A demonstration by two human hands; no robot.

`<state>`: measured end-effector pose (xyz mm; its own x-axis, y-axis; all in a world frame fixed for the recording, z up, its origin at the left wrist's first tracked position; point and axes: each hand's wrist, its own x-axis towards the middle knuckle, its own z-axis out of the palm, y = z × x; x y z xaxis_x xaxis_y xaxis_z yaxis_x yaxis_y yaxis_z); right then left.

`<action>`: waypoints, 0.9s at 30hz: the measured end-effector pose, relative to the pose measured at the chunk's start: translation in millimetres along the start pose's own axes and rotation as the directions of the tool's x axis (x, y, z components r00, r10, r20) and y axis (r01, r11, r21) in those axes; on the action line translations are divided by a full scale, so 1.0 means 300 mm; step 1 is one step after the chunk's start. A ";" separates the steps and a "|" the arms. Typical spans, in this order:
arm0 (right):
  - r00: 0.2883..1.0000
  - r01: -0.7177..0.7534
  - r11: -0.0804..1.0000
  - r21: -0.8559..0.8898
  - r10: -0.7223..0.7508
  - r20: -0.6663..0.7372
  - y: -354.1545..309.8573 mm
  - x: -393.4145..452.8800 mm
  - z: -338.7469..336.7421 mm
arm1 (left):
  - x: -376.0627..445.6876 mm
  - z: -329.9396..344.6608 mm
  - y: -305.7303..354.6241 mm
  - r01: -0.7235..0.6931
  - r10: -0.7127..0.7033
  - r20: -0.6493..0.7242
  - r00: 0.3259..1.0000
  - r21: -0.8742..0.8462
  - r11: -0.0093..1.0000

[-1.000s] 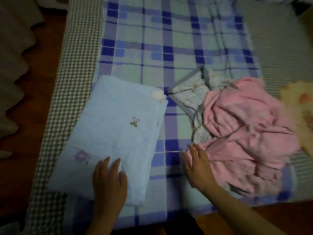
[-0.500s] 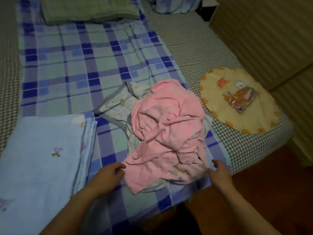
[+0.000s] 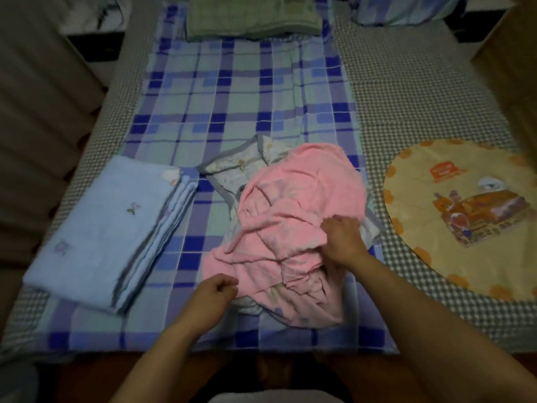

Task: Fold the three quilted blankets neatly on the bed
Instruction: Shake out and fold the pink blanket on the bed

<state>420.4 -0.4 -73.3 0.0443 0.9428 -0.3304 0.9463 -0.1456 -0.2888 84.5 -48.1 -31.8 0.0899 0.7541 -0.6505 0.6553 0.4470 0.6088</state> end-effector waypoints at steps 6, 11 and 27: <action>0.981 -0.153 0.886 0.438 0.083 0.176 -0.013 -0.452 -0.064 | -0.053 0.075 -0.015 -0.051 0.043 0.090 0.995 0.086 0.995; 0.963 -0.269 0.695 0.667 0.205 0.175 0.007 -0.672 -0.140 | -0.079 0.285 -0.007 -0.291 0.170 0.317 0.933 0.389 0.874; 0.703 -0.080 0.563 0.822 0.617 -0.354 0.234 -0.501 -0.818 | -0.126 -0.009 0.617 -0.262 0.187 -0.210 0.960 -0.428 0.865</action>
<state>558.9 -78.8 176.6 0.7283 0.6790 -0.0924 0.2660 -0.4044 -0.8750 200.5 7.5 106.6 0.0516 0.9083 -0.4152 0.2218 0.3949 0.8915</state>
